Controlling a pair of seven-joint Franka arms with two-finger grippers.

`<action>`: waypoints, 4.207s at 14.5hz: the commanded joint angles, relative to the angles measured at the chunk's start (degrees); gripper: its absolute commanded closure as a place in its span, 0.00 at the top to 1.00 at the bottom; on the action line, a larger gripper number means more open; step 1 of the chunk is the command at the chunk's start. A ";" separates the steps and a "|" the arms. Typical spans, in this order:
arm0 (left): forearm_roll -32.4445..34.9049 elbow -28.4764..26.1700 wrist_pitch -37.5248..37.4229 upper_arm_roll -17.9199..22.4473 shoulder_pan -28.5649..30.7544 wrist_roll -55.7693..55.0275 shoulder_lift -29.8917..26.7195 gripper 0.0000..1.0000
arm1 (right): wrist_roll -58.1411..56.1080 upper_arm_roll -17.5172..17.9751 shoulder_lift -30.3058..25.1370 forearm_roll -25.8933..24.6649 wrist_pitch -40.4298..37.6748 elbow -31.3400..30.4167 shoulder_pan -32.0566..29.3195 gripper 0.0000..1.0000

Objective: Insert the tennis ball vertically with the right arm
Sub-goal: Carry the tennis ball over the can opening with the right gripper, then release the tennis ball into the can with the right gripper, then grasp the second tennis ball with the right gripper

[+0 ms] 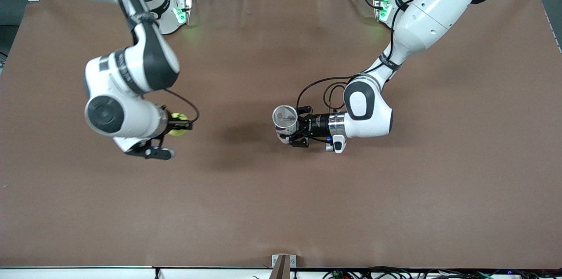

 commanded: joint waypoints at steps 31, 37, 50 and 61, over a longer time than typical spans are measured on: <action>-1.58 0.04 -1.32 -0.41 -0.52 1.42 0.19 0.69 | 35.06 -0.95 9.58 10.83 16.17 12.50 19.31 1.00; -1.58 0.13 -1.32 -0.41 -0.61 1.34 0.27 0.69 | 21.93 -1.39 4.76 1.80 0.84 11.98 14.14 1.00; -1.58 -0.05 -1.32 -0.41 -1.05 1.34 0.36 0.73 | -25.75 -1.47 -14.23 0.37 4.89 -23.41 -17.07 1.00; -1.58 -0.31 -1.32 -0.41 -1.05 1.16 0.27 0.75 | -34.29 -1.47 -13.71 -5.25 26.87 -39.95 -21.82 1.00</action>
